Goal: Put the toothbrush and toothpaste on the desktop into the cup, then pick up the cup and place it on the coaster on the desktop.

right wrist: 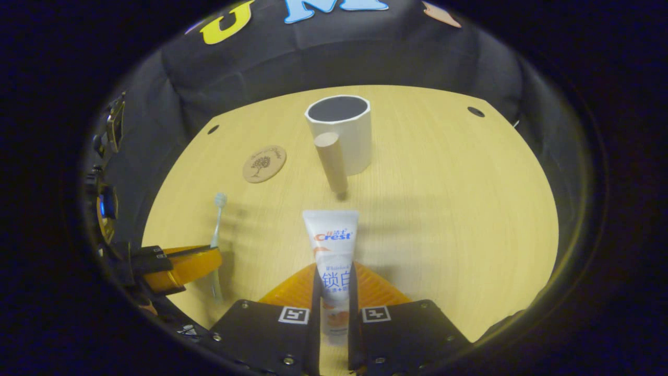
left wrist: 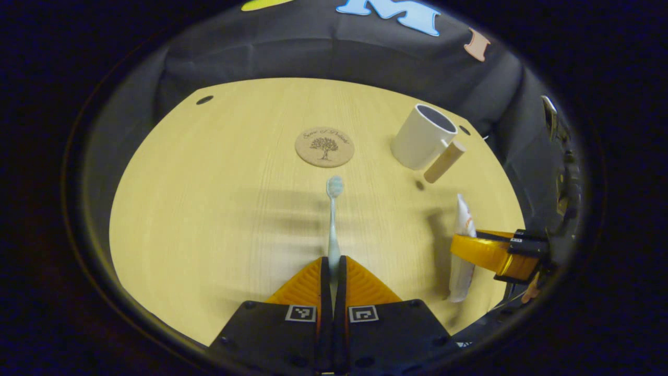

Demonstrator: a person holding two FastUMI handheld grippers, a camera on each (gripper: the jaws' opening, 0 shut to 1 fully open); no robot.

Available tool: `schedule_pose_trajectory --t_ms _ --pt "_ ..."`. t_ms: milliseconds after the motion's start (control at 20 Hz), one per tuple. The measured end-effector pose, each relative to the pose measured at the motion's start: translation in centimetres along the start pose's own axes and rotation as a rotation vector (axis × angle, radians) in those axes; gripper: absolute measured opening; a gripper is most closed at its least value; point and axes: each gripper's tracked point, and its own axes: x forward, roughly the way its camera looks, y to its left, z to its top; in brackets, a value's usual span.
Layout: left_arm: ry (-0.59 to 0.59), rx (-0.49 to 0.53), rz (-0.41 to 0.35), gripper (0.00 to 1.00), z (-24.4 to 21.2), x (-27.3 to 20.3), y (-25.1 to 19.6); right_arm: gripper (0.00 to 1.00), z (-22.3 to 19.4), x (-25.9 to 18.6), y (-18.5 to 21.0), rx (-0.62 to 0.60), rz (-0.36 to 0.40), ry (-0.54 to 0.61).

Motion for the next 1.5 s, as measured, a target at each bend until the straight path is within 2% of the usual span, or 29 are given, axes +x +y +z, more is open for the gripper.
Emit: schedule_pose_trajectory --t_ms 200,450,900,1200,1500 --pt "-0.038 -0.003 -0.02 0.07 0.5 -1.1 -0.7 0.22 2.3 -2.2 0.8 0.0 0.017 -0.081" --pt "-0.119 -0.002 -0.058 0.08 2.7 -3.1 -2.0 0.22 6.5 -5.3 2.1 -0.037 0.06 -0.262" --pt "-0.346 -0.022 -0.116 0.08 9.1 -6.3 -4.8 0.22 15.6 -8.8 3.2 -0.095 0.103 -0.577" --pt "-0.495 -0.033 -0.135 0.08 14.0 -7.3 -5.2 0.21 22.1 -9.0 3.3 -0.083 0.123 -0.753" --pt "-0.585 0.014 -0.15 0.08 17.9 -8.0 -5.9 0.21 26.9 -7.1 1.0 -0.057 0.087 -0.855"
